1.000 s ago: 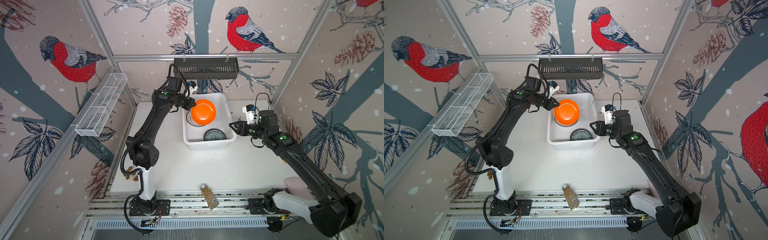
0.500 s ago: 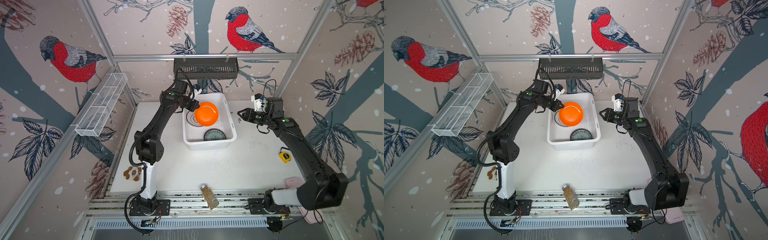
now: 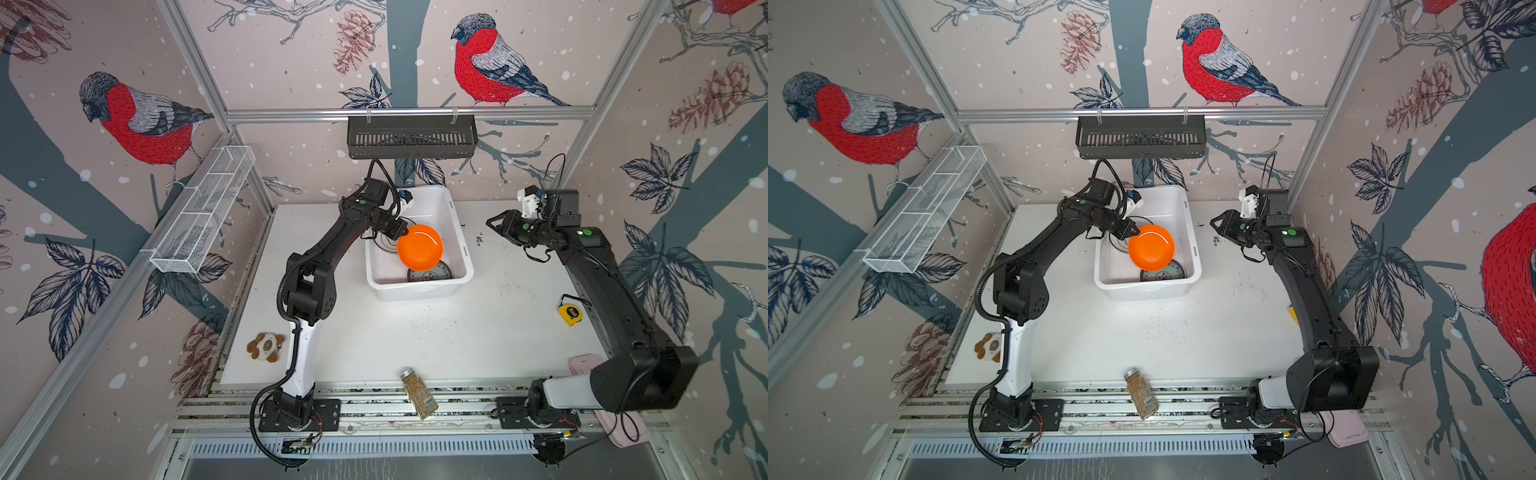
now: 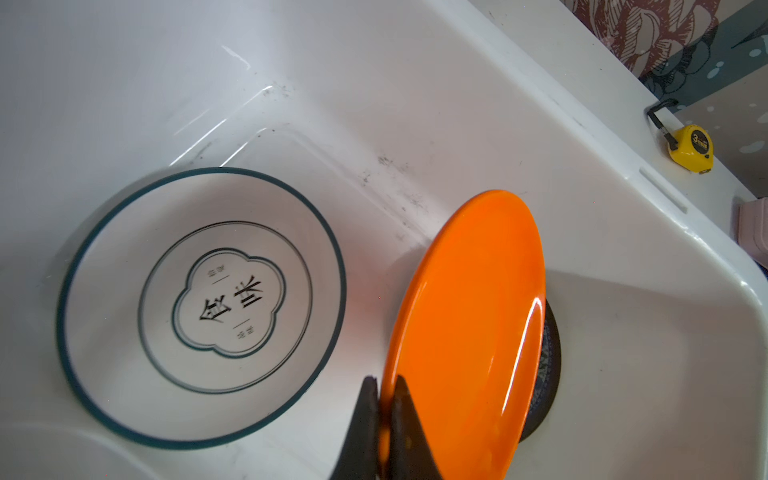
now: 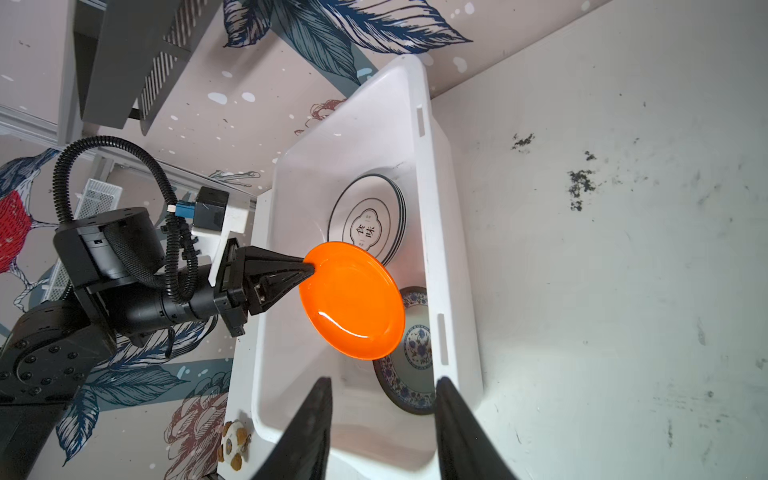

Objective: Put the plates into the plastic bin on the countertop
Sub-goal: 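Lower the orange plate onto the patterned plate stack in the bin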

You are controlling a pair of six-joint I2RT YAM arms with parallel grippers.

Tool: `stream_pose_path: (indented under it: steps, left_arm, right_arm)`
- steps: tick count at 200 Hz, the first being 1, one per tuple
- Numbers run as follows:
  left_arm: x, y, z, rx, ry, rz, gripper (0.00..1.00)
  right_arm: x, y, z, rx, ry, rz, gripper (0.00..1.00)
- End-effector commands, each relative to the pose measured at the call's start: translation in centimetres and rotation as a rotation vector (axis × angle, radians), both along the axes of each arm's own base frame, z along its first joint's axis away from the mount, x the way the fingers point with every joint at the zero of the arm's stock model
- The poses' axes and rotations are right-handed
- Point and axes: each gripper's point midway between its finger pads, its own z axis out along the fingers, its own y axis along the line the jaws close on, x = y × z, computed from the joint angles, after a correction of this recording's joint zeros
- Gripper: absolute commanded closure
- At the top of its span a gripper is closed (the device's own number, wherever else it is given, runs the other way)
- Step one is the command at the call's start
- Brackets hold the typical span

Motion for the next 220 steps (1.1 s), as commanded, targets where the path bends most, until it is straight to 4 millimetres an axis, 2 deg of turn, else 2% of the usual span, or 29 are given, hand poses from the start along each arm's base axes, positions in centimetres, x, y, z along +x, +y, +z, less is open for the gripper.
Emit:
stream_pose_path:
  steps: [1,29,76,135,220]
  left_arm:
    - [-0.1,-1.6,-0.1,-0.046,-0.003,-0.057,1.00]
    - [-1.0,-2.9,-1.7,-0.057,0.053,-0.090,1.00]
    - [-1.4,-3.7,-2.7,-0.066,0.078,-0.124,1.00]
    - [-2.3,-4.6,-5.2,-0.048,0.132,-0.156,1.00]
    - [-2.7,-4.8,-7.4,-0.032,0.174,-0.170,1.00]
  right_arm:
    - [-0.2,-0.4,-0.1,0.007,0.031,-0.030,0.58]
    - [-0.2,-0.8,-0.1,0.013,0.041,-0.049,0.58]
    - [-0.1,-1.2,-0.9,0.019,0.066,-0.055,0.58]
    - [0.3,-1.0,-1.1,0.034,0.069,-0.047,0.58]
    - [0.0,-1.1,-1.6,0.045,0.079,-0.056,0.59]
